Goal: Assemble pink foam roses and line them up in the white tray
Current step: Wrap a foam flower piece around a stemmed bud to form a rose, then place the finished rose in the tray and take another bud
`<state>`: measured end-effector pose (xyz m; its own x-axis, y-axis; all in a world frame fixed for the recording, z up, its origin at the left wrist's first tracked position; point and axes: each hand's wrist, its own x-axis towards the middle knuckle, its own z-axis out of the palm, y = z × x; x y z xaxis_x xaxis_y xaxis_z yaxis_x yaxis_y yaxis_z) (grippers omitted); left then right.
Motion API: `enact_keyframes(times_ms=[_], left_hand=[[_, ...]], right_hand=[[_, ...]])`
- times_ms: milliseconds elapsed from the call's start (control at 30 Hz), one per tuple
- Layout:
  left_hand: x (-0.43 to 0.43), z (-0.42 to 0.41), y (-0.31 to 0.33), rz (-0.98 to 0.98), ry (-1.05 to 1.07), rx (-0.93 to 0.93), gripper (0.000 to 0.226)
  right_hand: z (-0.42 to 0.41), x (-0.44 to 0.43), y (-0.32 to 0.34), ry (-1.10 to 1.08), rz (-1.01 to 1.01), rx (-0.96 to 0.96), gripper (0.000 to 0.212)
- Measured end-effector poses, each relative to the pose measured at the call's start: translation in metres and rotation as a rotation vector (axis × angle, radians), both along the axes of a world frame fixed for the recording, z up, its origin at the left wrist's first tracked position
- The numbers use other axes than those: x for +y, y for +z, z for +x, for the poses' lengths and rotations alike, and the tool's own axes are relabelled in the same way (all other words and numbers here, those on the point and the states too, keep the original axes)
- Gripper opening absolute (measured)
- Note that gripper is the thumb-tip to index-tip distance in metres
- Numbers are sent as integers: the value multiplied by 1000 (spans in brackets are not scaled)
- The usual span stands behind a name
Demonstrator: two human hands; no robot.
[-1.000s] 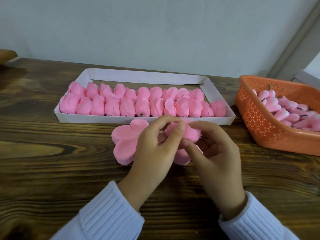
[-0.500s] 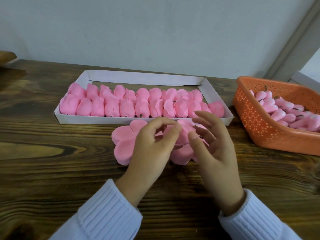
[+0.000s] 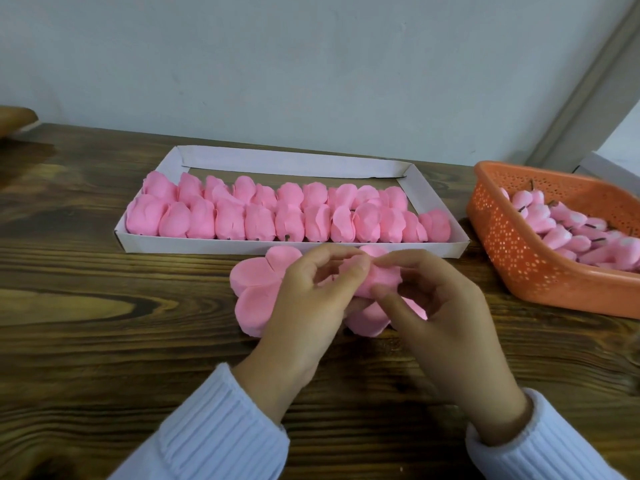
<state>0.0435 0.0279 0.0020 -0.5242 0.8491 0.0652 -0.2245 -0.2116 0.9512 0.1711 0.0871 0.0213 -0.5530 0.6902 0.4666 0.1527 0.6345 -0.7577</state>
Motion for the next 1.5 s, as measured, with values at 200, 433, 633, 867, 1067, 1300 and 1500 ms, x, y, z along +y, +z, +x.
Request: enact_keyframes(times_ms=[200,433,633,867,1067,1300,1500], left_hand=[[-3,-1,3,8,54,352,9],[-1,-1,3,-22,87,400,9],[0,2,5,47,125,263,20],[-2,1,4,10,154,366,18],[-3,3,4,32,281,896,12],[1,0,-3,-85,307,1126,10],[3,0,-4,-80,308,1190,8]], right_hand=[[1,11,19,132,32,-206,23],[-3,35,47,260,194,-566,28],[-23,81,76,380,-214,-534,17],[-57,163,89,50,-948,83,7],[-71,202,55,-348,-641,-44,16],[-68,221,23,-575,-69,-673,34],[-73,229,13,-579,-20,-744,25]])
